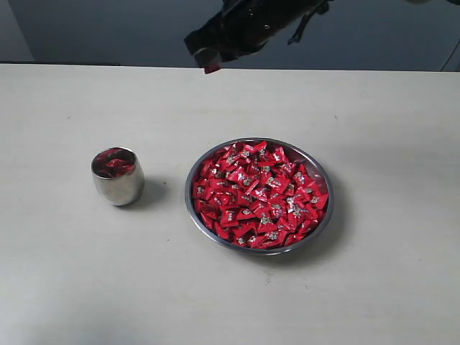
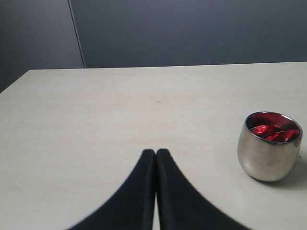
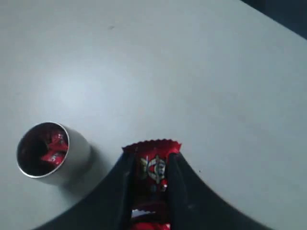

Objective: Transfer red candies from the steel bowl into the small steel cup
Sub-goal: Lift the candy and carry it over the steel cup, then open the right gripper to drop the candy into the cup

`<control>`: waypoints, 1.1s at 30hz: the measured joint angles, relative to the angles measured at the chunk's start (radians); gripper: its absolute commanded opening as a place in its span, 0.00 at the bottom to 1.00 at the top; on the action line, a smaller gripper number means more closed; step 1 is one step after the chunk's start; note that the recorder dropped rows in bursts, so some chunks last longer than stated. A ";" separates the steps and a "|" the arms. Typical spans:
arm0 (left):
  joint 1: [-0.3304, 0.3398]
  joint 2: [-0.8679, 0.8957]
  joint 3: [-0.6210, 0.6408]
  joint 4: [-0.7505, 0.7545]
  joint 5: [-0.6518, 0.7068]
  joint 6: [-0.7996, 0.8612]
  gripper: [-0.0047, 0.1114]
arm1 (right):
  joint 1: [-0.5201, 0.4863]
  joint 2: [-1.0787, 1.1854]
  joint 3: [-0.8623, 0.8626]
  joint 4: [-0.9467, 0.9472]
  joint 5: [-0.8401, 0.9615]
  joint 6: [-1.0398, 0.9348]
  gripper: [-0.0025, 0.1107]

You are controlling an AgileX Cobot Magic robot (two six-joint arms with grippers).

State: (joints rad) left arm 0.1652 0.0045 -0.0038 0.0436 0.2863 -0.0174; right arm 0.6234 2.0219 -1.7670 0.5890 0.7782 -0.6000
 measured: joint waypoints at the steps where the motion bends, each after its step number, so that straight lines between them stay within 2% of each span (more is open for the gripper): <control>1: 0.000 0.000 0.000 0.000 0.000 0.000 0.04 | 0.009 0.022 -0.027 0.003 0.010 -0.011 0.01; 9: 0.000 0.000 0.000 0.000 0.000 0.000 0.04 | 0.121 0.226 -0.258 0.019 0.132 -0.072 0.01; 15: 0.000 0.000 0.000 0.000 0.000 0.000 0.04 | 0.193 0.316 -0.352 0.004 0.185 -0.082 0.01; 24: 0.000 0.000 0.000 0.000 0.000 0.000 0.04 | 0.261 0.351 -0.370 -0.020 0.196 -0.082 0.01; 33: 0.000 0.000 0.000 0.000 0.000 0.000 0.04 | 0.268 0.382 -0.372 -0.032 0.192 -0.082 0.01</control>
State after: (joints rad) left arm 0.1652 0.0045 -0.0038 0.0436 0.2863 -0.0174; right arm 0.8911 2.4038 -2.1390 0.5568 0.9702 -0.6820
